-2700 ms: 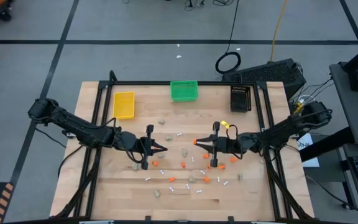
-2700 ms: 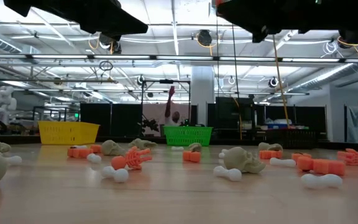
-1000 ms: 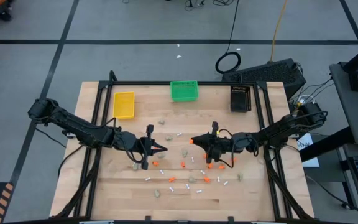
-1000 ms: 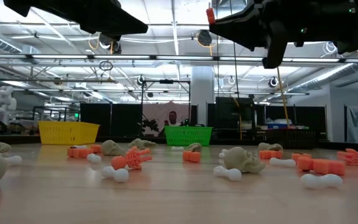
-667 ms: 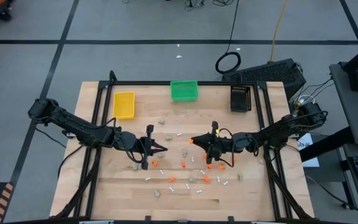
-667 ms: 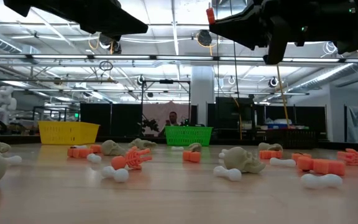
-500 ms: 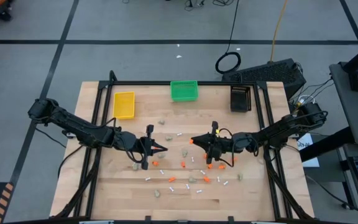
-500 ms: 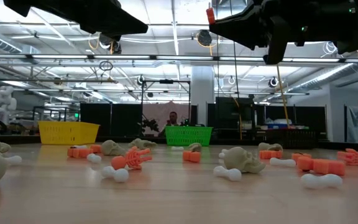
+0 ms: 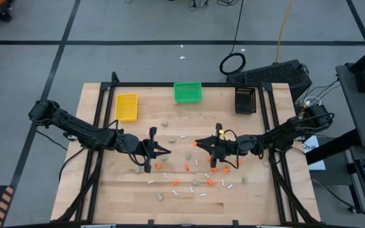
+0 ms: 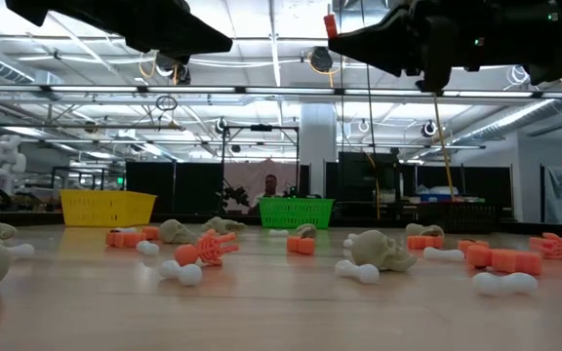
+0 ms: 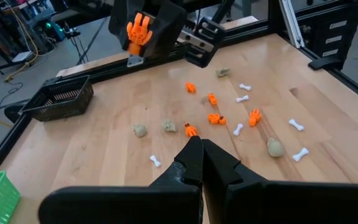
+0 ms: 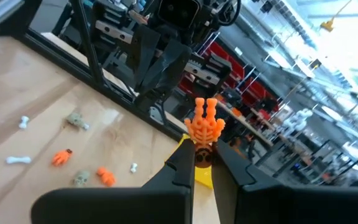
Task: Sort Halloween decoration
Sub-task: Put the orange skeleton toy into the yellow bin
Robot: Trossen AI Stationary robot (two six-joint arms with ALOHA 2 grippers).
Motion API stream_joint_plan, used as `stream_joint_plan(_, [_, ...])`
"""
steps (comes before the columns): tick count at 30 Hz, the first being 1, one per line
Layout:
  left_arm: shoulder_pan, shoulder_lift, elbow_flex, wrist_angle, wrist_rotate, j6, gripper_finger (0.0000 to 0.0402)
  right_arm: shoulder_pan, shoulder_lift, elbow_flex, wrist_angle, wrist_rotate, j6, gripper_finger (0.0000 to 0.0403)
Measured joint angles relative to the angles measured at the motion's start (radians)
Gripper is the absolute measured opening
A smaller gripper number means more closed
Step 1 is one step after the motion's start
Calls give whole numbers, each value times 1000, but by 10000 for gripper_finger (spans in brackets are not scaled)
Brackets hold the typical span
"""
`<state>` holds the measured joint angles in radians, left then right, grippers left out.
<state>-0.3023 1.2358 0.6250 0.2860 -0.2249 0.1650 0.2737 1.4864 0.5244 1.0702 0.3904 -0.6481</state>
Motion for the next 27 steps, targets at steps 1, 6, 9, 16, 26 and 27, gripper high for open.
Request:
stream_joint_plan(1, [0,0,0,3,0,0,0,0,0,0,-1,0,21,16])
stream_joint_plan(6, [0,0,0,66,0,1,0,1,0,0,-4,0,169,16])
stream_joint_plan(9, [0,0,0,121,-1,26,0,1,0,0,-5,0,322,16])
stream_joint_plan(16, [0,35,0,276,-103,-30,2,1,0,0,-24,-1,559,16])
stream_joint_plan(26, [31,193,0,563,-220,-182,181,0,0,24,-28,86,456,16])
stream_joint_plan(27, [34,216,0,599,-227,-179,202,0,0,28,-28,104,440,16])
